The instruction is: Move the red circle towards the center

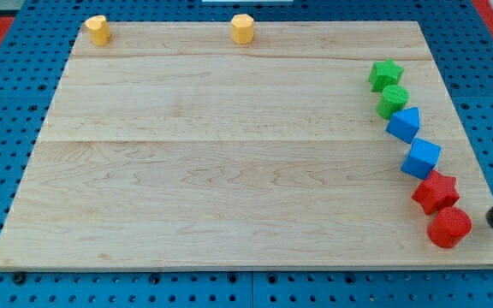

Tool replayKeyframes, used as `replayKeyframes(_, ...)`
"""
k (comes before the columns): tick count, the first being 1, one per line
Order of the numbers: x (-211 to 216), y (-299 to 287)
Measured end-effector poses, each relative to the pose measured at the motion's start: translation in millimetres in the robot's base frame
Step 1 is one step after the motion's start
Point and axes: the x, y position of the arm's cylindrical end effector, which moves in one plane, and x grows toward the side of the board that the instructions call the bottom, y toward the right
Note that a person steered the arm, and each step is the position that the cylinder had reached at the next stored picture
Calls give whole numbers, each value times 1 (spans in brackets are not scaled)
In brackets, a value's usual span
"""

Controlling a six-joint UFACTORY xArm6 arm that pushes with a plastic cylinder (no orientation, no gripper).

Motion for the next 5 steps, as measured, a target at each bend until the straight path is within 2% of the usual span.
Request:
replayKeyframes(2,18,-62)
replayKeyframes(3,42,-74)
replayKeyframes(4,41,-107)
replayKeyframes(5,10,-127)
